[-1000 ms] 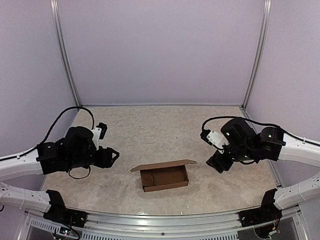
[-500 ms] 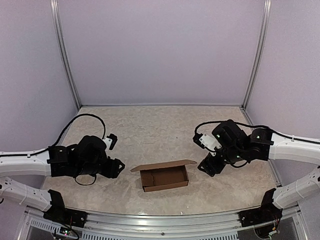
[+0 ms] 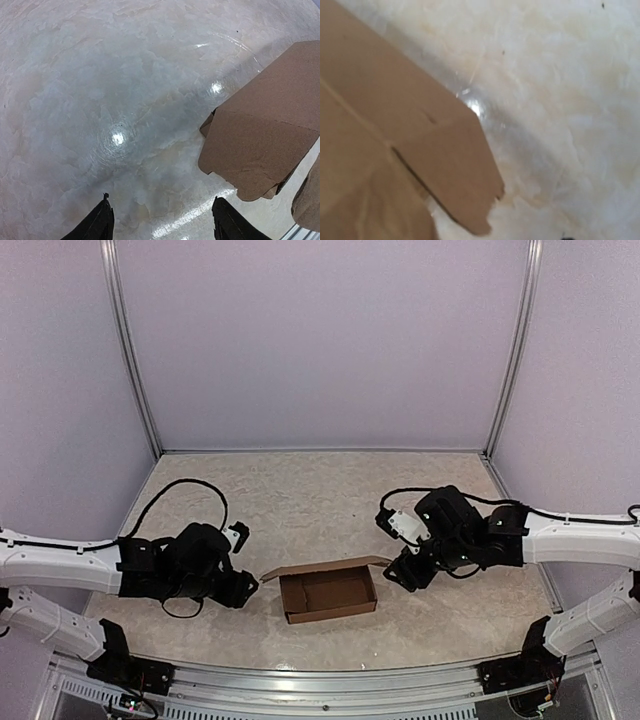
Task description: Fold the paper box
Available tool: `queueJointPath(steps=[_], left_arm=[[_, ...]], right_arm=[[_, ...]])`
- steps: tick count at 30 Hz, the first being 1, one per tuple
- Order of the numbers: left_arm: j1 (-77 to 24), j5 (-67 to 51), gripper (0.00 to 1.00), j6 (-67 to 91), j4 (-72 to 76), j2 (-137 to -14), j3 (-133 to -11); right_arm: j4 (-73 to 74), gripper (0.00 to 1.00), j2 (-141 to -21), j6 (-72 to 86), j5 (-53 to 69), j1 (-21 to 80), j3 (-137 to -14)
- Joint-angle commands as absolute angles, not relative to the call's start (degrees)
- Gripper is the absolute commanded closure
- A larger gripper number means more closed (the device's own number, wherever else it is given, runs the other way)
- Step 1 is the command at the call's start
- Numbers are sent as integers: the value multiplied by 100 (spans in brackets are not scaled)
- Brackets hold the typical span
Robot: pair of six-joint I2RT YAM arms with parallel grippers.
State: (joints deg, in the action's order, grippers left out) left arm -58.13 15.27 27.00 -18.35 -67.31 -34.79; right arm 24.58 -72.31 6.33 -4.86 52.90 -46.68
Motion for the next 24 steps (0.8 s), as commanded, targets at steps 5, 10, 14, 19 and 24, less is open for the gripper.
queueJointPath(steps=[5,10,14,19,24], left_arm=[[-5894,1458,34,2541,-1632,-7078,-3656],[-5893,1510,34,2533,-1582,-7151,-3664],[-5889,1568,34,2523,-1521,-7183,-3629],[-5917,1575,34,2470,-1132,-7141,-3351],[-5951,1584,33,2437,-731,-6942,-3009]], right_arm=[[1728,40,-7462,227,-323,5211,-4476],[1349,52,-7453,152,-283,5189,-4287],[1149,57,-7433,112,-266,5184,-4150],[567,60,-7229,63,-303,5181,-3749],[-367,58,-6974,-272,-161,5185,-3188]])
